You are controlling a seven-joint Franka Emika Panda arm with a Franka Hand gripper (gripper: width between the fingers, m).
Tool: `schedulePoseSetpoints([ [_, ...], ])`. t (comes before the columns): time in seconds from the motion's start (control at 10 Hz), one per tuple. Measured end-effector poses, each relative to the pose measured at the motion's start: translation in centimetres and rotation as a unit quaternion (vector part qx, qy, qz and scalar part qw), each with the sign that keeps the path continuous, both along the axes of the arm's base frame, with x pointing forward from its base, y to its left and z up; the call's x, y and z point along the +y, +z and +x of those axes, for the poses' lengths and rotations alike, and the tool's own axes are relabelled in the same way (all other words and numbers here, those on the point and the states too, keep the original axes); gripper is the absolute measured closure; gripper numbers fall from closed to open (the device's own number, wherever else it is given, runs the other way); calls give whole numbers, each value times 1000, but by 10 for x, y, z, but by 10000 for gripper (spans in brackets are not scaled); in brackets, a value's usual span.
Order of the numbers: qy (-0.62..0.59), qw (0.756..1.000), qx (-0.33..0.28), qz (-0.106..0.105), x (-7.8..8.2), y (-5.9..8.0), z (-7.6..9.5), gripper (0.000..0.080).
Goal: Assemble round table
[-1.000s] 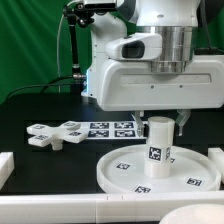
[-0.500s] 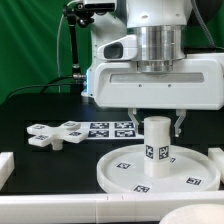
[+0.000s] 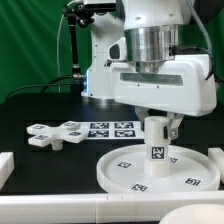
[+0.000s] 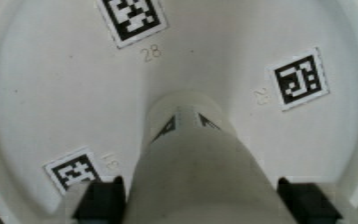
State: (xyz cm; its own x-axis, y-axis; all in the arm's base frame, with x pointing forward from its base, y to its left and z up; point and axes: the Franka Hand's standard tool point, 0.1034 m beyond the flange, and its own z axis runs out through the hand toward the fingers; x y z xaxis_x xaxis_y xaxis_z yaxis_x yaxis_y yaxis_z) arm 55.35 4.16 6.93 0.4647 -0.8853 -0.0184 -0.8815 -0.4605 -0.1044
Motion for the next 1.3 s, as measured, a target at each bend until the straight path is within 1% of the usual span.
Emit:
schedulePoseSetpoints([
  [0.2, -9, 1000, 0, 5, 0, 0, 0, 389],
  [0.3, 21, 1000, -1, 2, 1, 1, 1, 389],
  [0.4, 56, 998, -5, 0, 2, 4, 5, 216],
  [0.5, 111, 994, -14, -4, 4, 8, 11, 216],
  [0.6, 157, 987, -18, -8, 5, 8, 11, 163],
  [0.9, 257, 966, -24, -18, 4, 7, 10, 151],
  [1.0, 298, 954, -27, -21, 4, 7, 10, 151],
  [1.1, 350, 936, -29, -28, 3, 7, 10, 151],
  [1.2, 423, 905, -31, -36, 2, 8, 11, 151],
  [1.3, 472, 880, -33, -42, 2, 8, 11, 151],
])
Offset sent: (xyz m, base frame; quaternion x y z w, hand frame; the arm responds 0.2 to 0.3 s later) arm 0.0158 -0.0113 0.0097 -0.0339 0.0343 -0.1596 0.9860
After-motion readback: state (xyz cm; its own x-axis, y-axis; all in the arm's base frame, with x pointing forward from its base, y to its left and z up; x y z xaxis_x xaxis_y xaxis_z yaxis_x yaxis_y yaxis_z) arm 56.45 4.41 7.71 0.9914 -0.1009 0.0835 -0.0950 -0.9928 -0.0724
